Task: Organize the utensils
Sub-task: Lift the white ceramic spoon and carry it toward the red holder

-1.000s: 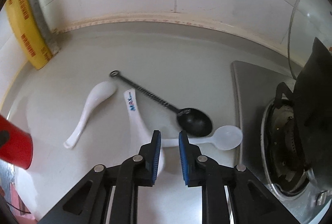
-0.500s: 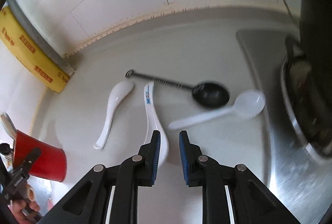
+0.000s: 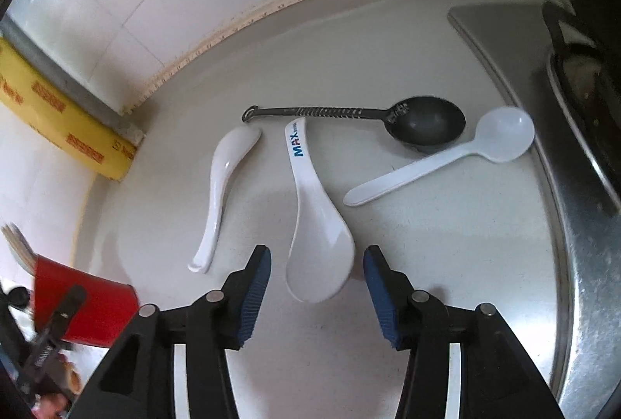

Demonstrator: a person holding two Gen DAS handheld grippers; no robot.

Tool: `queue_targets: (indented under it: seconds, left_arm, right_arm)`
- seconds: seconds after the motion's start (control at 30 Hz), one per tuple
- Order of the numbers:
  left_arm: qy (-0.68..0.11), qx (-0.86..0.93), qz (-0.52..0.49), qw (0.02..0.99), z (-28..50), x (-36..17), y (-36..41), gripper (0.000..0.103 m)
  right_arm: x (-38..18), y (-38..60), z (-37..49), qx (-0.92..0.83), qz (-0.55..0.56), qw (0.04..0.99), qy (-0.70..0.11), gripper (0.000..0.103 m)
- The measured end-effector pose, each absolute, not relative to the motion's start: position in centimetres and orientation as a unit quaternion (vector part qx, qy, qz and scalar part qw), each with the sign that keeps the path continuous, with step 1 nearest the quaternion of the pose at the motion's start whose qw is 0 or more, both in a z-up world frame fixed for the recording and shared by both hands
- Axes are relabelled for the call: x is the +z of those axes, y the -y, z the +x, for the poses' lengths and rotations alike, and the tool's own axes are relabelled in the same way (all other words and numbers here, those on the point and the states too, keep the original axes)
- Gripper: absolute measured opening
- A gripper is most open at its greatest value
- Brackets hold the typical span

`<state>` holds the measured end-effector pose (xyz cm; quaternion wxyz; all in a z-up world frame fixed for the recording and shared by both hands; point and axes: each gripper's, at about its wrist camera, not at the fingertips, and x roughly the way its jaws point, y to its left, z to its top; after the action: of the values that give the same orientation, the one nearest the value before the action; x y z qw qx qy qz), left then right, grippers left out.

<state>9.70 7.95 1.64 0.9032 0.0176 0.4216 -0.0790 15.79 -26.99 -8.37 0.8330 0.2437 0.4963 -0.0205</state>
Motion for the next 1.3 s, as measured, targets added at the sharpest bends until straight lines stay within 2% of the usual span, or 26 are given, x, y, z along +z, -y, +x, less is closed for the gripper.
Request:
queue_targets:
  seconds: [0.17, 0.37, 0.9, 0.97, 1.07, 1.2, 1.3]
  left_arm:
    - [-0.422, -0.080, 0.018, 0.903, 9.6, 1.6, -7.9, 0.091]
    - [-0.422, -0.080, 0.018, 0.903, 9.6, 1.6, -8.0, 0.091]
    - [-0.422, -0.081, 0.018, 0.903, 9.1, 1.4, -7.8, 0.091]
    - [-0.423, -0.082, 0.018, 0.902, 9.0, 1.4, -7.8, 0.091]
    - [-0.423, -0.082, 0.018, 0.902, 8.9, 1.4, -7.8, 0.091]
    - [-0.423, -0.082, 0.018, 0.902, 9.0, 1.5, -7.8, 0.091]
    - [-0.423, -0.082, 0.018, 0.902, 9.0, 1.5, -7.8, 0.091]
  right_arm:
    - [-8.0, 25.5, 16.2, -0.046, 0.152, 0.843, -0.514, 0.054]
    - [-8.1, 26.4, 15.5, -0.073, 0.116, 0.845, -0.517, 0.054]
    - [-7.9, 31.6, 14.0, -0.074, 0.261, 0.837, -0.475, 0.053]
    - [-8.0, 31.8, 13.9, -0.081, 0.273, 0.838, -0.466, 0.050]
    - [-8.2, 32.3, 13.9, -0.092, 0.302, 0.833, -0.455, 0.038]
    - [-8.5, 32.6, 14.2, -0.114, 0.311, 0.828, -0.452, 0.013]
    - [-8.7, 32.8, 14.1, -0.118, 0.313, 0.828, -0.451, 0.008]
